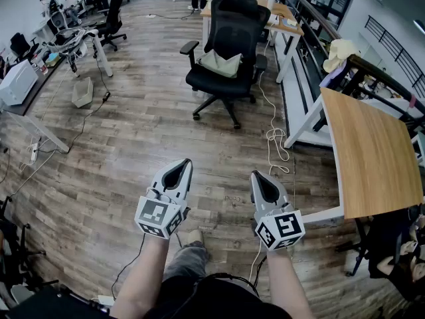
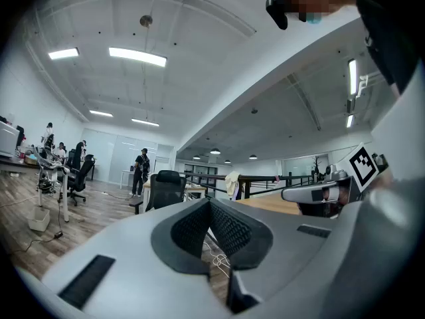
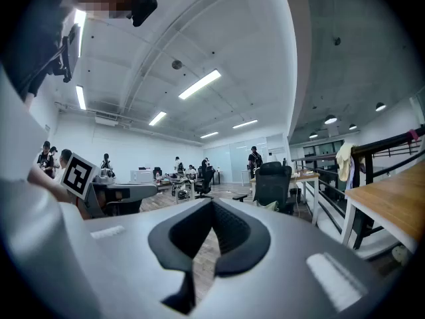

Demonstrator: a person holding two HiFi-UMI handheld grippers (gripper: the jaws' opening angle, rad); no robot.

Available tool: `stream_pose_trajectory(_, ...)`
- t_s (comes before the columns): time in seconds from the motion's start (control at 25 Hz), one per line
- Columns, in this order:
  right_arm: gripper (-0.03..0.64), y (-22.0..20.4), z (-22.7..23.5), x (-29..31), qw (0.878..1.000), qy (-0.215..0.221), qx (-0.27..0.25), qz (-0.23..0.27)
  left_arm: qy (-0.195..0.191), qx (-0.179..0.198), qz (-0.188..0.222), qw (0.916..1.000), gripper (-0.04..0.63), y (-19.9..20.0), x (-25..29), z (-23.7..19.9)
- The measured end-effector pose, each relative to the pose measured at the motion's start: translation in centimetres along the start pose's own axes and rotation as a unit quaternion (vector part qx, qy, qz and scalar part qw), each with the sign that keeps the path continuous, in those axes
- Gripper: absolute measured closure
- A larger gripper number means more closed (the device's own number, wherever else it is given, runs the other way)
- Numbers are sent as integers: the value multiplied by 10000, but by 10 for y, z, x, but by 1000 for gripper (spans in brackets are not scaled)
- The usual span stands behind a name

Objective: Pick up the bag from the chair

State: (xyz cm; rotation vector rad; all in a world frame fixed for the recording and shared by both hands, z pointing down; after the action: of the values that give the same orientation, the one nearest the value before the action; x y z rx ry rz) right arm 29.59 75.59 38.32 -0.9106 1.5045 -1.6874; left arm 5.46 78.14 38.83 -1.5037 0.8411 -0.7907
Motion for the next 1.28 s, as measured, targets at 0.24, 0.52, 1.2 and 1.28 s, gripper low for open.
stream_pose_trajectory(0.24,609,-4,-7,66,9999,-113,9,-66,-10,-59,-53,10000,598,-3,24,-67)
stream_pose_trajectory(0.52,609,-1,-13,107,9997,-221,-11,-38,-139,-40,49,9999,598,3,45,-113)
stream_pose_trajectory(1.2,609,-2,15,245,9999,5,128,-111,-29,-162,65,9998,598,9,119,-218)
stream_pose_trajectory(1.28,609,-1,24,267,9998,41,164,-139,-15,-184,55,9998,598,12,138,-232)
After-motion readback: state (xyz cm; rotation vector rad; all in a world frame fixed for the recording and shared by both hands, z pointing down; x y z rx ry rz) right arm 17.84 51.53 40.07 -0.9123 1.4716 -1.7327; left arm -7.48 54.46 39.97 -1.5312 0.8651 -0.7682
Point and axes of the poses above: the fingertips, and each gripper's own axes: x forward along the fingers, z to its right, y out of its top, the point moved 7 cm from there along -x, backward along the fingers, and after that the axes turned 11 degrees about -y, right-handed, at the moved point
